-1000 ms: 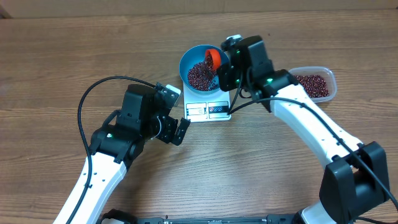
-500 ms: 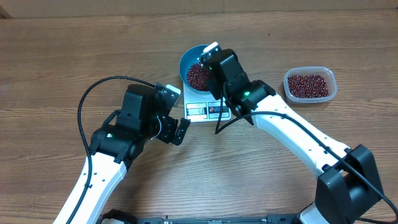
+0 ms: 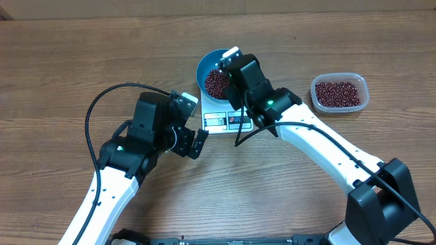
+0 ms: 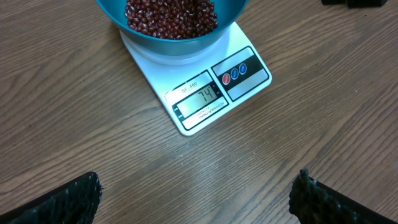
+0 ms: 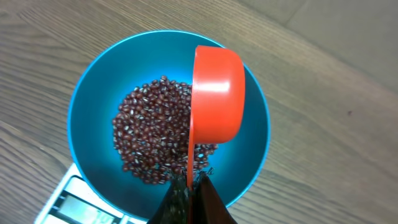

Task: Scoop item into bowl and weigh 150g on scale
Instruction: 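Tip the red scoop to pour beans into the blue bowl, then carry the empty scoop back over the bean tub with the right gripper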

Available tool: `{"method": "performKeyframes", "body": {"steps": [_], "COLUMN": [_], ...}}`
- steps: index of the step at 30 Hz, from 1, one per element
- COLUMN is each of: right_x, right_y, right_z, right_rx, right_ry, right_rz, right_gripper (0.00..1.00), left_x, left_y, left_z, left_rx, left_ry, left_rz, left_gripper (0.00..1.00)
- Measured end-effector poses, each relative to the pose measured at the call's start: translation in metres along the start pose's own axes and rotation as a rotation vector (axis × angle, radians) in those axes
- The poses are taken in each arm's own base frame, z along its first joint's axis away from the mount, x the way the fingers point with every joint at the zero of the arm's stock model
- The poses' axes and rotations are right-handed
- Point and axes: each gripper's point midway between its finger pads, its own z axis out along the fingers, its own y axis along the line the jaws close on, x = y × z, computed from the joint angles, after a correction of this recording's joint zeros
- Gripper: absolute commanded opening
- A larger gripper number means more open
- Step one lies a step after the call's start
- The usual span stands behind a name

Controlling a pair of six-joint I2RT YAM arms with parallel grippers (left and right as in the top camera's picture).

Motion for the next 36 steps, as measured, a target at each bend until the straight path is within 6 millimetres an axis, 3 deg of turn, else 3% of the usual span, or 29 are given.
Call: {"method": "performKeyframes", "body": {"steps": [8,12,17,22,27,36], "right_x": [-0.018,-0.026,-0.020,0.003,0.040,0.105], "right_y": [-0.027,-0.057,-0.106,-0.161,-0.208,-0.266], "right_z": [-0.028,-0.052,-0.084,-0.109,-0.122,-0.134], "right_rx": [-0.071,-0.098,-0.090,-0.010,0.083,0.215], "right_ry": [-0.064,-0.106,-0.127,-0.113,-0.051,0.066], "right_rz": [0.178,0.284,0.411,0.537,0.659,0.835], "right_gripper": [0.04,0.04,0.04,0.04,0.04,0.04], "left_x": [0.000,0.000,0.000,0.000,0.000,0.000], "left_y": [0.000,0.000,0.000,0.000,0.000,0.000], "left_z": [0.000,0.000,0.000,0.000,0.000,0.000], "left_rx": [0.000,0.000,0.000,0.000,0.000,0.000], "left_ry": [0.000,0.000,0.000,0.000,0.000,0.000], "left_rz": [0.000,0.000,0.000,0.000,0.000,0.000], "left_gripper": [1.00,0.99,1.00,0.99,1.00,1.00]}}
